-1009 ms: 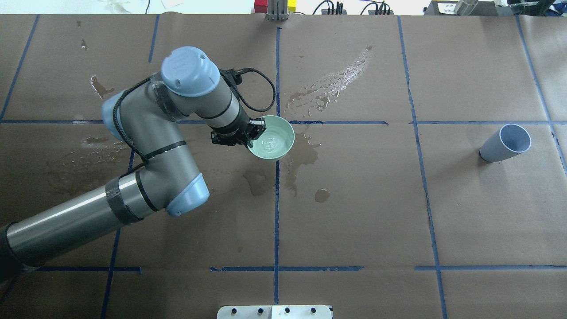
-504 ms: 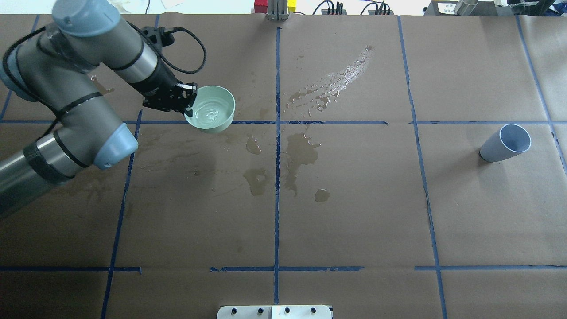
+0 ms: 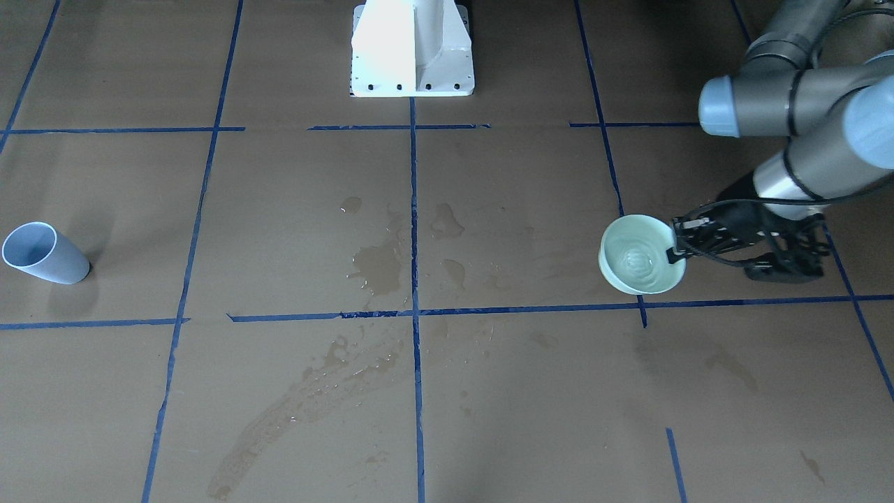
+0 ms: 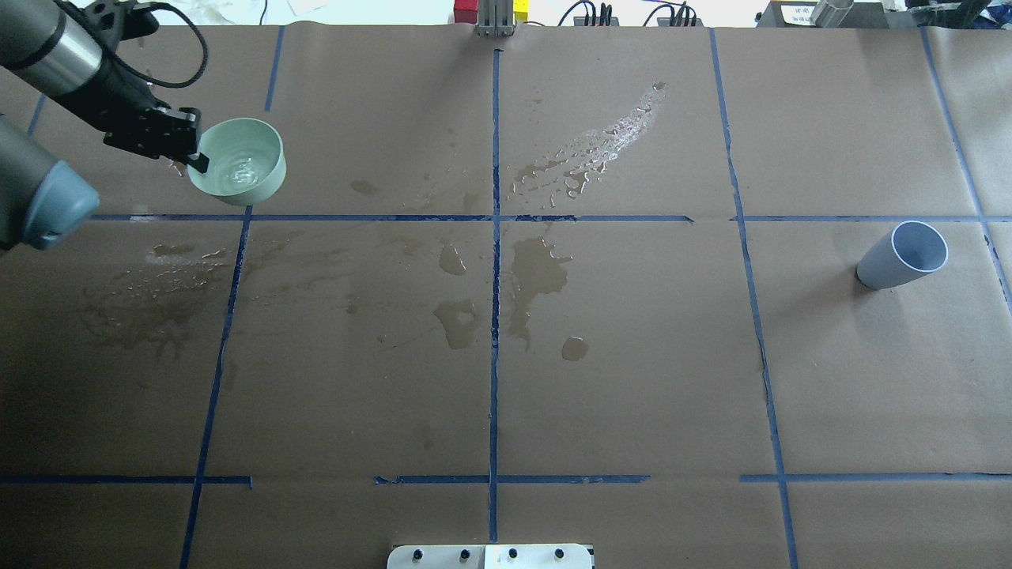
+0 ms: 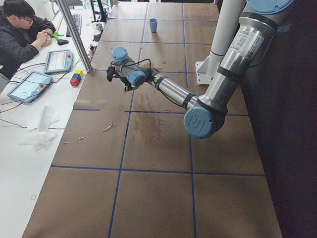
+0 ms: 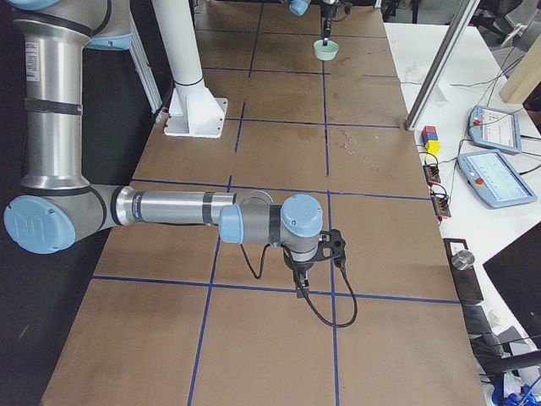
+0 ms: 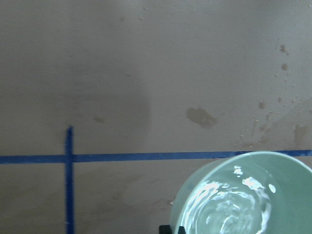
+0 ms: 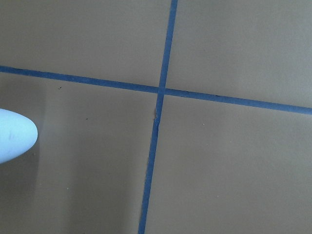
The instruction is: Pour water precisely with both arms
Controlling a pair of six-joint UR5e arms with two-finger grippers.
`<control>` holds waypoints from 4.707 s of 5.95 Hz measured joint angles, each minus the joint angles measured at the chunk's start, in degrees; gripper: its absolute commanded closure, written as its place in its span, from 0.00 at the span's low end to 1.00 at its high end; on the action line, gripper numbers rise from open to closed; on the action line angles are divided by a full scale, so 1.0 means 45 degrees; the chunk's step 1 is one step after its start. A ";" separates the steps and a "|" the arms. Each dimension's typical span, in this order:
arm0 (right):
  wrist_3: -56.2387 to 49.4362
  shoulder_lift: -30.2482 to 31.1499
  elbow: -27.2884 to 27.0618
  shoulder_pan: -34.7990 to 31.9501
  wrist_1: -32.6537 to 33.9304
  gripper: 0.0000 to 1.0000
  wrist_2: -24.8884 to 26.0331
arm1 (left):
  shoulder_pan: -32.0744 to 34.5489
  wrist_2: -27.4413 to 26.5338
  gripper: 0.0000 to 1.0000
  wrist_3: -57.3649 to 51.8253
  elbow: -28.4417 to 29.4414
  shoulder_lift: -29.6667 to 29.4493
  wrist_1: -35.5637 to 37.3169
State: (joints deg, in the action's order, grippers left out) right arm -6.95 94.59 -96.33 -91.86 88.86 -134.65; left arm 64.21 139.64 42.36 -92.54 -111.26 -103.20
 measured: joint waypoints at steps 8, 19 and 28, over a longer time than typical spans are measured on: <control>0.0000 0.0014 0.0002 0.0021 0.0000 0.00 -0.0042 | 0.0656 0.0123 1.00 -0.3046 0.2288 0.3793 -0.5045; -0.0027 0.0073 0.0007 0.0021 0.0000 0.00 -0.0048 | -0.0027 0.0035 0.00 -0.2065 0.2813 0.3891 -0.6106; -0.0005 0.0065 0.0019 0.0080 0.0015 0.00 -0.0045 | 0.5414 -0.0740 0.00 -1.0705 -0.0292 0.3845 0.3931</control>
State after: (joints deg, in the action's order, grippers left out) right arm -6.97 94.89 -96.24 -91.50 88.92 -134.86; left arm 88.57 136.31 -5.81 -93.86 -93.96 -85.51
